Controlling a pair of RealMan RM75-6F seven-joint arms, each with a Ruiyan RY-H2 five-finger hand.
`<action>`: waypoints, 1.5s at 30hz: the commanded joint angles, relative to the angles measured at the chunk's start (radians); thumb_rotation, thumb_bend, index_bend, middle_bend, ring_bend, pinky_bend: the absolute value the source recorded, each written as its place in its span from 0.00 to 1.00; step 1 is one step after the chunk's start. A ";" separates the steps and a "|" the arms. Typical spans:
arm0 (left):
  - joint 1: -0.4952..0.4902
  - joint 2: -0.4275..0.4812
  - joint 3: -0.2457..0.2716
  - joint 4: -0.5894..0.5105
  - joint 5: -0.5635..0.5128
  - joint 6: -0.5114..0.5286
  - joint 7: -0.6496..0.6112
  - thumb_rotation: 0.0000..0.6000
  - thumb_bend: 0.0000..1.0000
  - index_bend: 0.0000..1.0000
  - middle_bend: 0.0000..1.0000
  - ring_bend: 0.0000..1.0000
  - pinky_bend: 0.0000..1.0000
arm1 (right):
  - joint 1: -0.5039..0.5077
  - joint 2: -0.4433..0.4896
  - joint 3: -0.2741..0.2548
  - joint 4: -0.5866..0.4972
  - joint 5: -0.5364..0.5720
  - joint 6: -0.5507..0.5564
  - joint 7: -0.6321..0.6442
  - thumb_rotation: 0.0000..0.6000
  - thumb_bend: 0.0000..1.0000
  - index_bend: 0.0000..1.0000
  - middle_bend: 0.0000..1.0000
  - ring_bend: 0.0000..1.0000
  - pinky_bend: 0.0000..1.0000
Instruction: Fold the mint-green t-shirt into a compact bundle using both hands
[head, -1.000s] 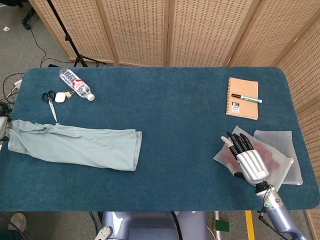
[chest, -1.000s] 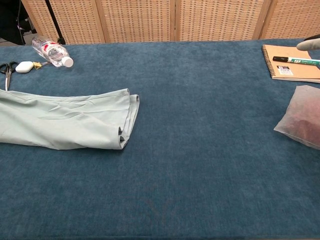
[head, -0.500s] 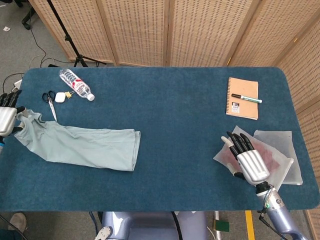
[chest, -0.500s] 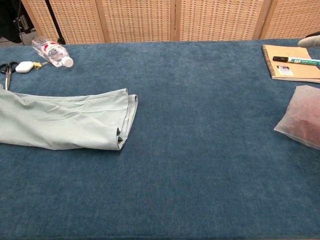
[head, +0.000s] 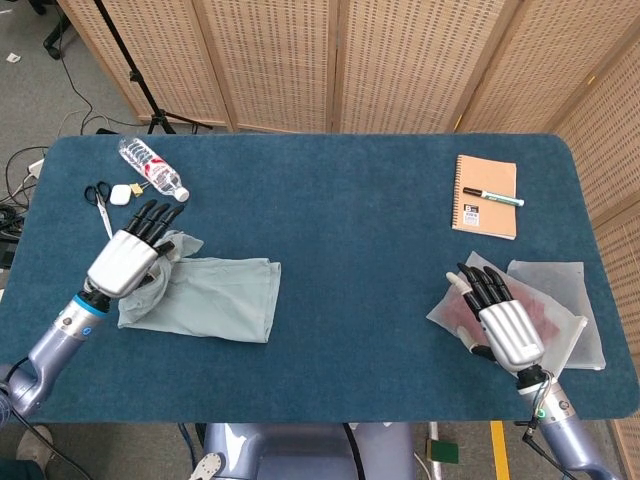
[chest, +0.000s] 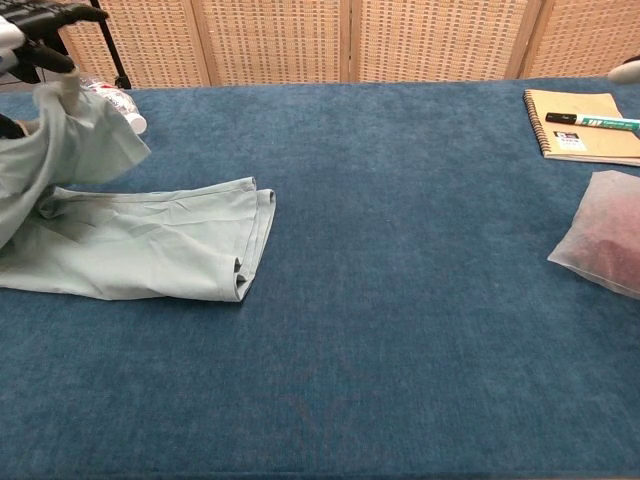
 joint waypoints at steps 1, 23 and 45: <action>-0.042 -0.013 0.013 -0.074 0.034 -0.078 0.113 1.00 0.80 0.78 0.00 0.00 0.00 | -0.001 0.003 0.000 -0.001 -0.002 0.002 0.005 1.00 0.41 0.00 0.00 0.00 0.00; -0.104 -0.197 -0.011 -0.055 0.042 -0.199 0.317 1.00 0.79 0.78 0.00 0.00 0.00 | -0.004 0.014 0.002 -0.003 -0.004 0.008 0.031 1.00 0.42 0.00 0.00 0.00 0.00; -0.123 -0.339 -0.042 0.067 -0.011 -0.245 0.334 1.00 0.62 0.30 0.00 0.00 0.00 | -0.007 0.021 0.002 -0.003 -0.007 0.011 0.043 1.00 0.41 0.00 0.00 0.00 0.00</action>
